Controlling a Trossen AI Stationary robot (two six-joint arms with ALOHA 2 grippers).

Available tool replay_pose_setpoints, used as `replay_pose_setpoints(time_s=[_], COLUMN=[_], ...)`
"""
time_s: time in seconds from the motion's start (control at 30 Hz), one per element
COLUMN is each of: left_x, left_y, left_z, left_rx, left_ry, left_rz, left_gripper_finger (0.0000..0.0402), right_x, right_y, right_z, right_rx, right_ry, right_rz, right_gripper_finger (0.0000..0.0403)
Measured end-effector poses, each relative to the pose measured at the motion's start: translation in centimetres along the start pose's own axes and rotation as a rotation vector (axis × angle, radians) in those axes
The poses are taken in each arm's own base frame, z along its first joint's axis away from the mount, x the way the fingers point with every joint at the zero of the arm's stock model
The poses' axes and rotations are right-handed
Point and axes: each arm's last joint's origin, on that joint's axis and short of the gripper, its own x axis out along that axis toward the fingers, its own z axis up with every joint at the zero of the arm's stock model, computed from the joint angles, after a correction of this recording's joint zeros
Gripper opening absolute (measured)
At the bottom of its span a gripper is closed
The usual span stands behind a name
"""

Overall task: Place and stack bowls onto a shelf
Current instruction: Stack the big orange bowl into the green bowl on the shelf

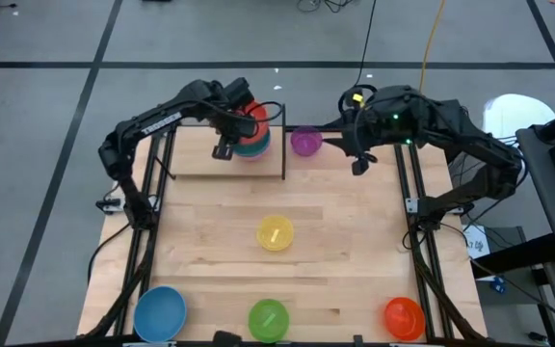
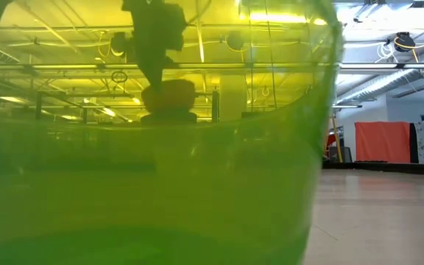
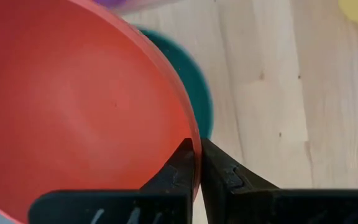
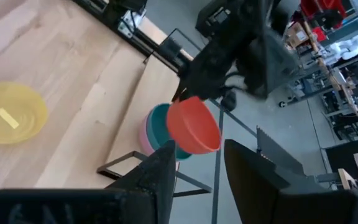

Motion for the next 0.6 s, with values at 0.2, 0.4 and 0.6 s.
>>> replay_pose_setpoints(time_s=[0.2, 0.4, 0.6], left_x=[2.4, 3.9, 4.5], left_y=[1.2, 1.4, 1.4], left_z=[-0.2, 0.0, 0.3], left_rx=[-0.025, -0.04, -0.124], left_ry=[0.049, 0.084, 0.097], left_rz=[-0.046, -0.085, -0.09], left_gripper_finger=[0.001, 0.0016, 0.0056], right_x=[-0.6, -0.6, -0.6], right_y=[0.0, -0.1, -0.1], right_z=[0.0, 0.0, 0.0], right_rx=[0.012, -0.004, -0.013], right_ry=[-0.009, -0.01, -0.01], right_rz=[-0.009, -0.01, -0.011], right_gripper_finger=[0.0132, 0.0132, 0.0132])
